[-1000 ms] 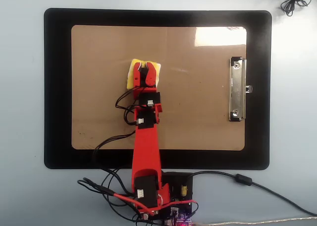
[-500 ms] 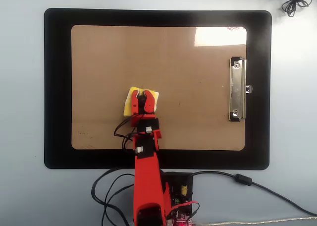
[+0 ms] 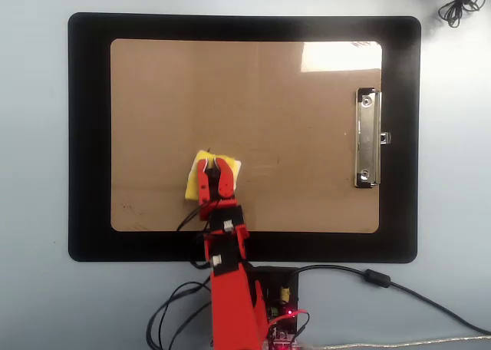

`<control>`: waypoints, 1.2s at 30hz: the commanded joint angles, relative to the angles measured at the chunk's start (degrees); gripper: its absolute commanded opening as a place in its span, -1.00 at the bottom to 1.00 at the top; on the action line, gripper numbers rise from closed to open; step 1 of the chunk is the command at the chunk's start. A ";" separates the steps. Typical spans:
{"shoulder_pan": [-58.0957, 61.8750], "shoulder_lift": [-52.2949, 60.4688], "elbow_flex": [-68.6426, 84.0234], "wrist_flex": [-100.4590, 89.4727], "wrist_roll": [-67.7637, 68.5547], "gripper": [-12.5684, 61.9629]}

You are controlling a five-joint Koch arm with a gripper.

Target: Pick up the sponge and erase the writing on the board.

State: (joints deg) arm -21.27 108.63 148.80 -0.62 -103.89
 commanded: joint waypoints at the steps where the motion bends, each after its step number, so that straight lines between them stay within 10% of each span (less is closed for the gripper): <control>1: -1.49 4.92 0.88 0.18 -1.23 -0.88; 13: -1.41 -21.97 -24.08 -0.79 -1.14 -0.88; 25: -1.67 7.91 0.18 1.41 -0.79 -0.88; 36: -18.46 6.24 -24.17 19.95 -3.60 -0.88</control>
State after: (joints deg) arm -35.60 114.26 128.50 20.04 -104.33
